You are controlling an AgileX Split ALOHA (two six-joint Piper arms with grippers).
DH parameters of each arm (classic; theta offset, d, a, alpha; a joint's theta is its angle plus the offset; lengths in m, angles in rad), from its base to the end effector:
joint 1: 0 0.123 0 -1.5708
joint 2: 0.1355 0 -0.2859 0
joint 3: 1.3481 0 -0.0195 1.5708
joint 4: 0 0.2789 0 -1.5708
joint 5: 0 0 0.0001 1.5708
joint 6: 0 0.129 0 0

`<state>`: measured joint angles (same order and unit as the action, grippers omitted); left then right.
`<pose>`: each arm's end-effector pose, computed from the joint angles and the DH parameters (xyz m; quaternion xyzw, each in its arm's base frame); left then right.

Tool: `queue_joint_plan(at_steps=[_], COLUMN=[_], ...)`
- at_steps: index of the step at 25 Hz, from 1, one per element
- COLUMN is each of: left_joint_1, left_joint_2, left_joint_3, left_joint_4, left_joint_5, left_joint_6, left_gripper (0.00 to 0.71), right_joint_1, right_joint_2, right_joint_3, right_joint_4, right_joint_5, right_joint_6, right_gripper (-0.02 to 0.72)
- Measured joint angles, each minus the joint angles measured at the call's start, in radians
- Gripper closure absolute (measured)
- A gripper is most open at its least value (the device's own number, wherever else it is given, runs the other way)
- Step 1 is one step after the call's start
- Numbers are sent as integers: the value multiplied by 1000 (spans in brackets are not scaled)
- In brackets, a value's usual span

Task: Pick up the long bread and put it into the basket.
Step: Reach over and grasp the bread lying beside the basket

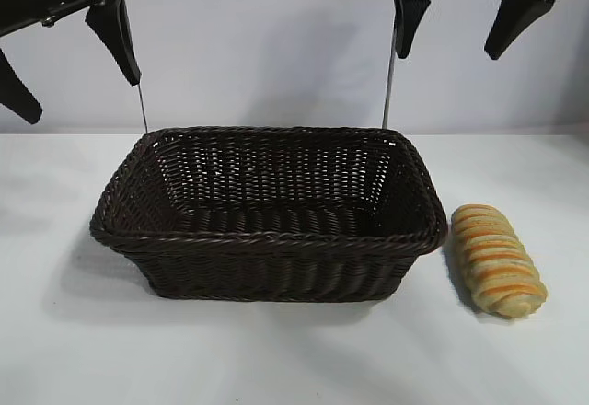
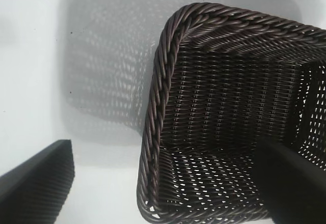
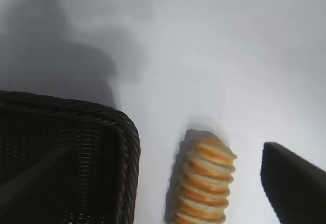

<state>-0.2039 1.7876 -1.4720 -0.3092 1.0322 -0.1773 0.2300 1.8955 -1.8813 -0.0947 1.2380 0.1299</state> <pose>0.3998 -0.1171 0.2294 -0.0446 0.9769 -0.1691 0.1228 0.4452 0.0924 0.3009 -0.0551 0.9769 -0.0102 0.2064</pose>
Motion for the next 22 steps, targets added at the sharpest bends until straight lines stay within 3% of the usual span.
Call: queue_joint_plan(at_steps=[11, 22], left_joint_1=[0, 0], left_joint_2=[0, 0], left_joint_3=[0, 0], left_joint_4=[0, 0], left_joint_5=[-6, -6], left_joint_6=[0, 0], left_gripper=[25, 25], right_joint_1=[-5, -28], right_joint_2=[-99, -138], right_joint_3=[353, 671], right_joint_4=[-54, -54], right_joint_5=[-11, -299], right_joint_6=[29, 86], right_gripper=[8, 10])
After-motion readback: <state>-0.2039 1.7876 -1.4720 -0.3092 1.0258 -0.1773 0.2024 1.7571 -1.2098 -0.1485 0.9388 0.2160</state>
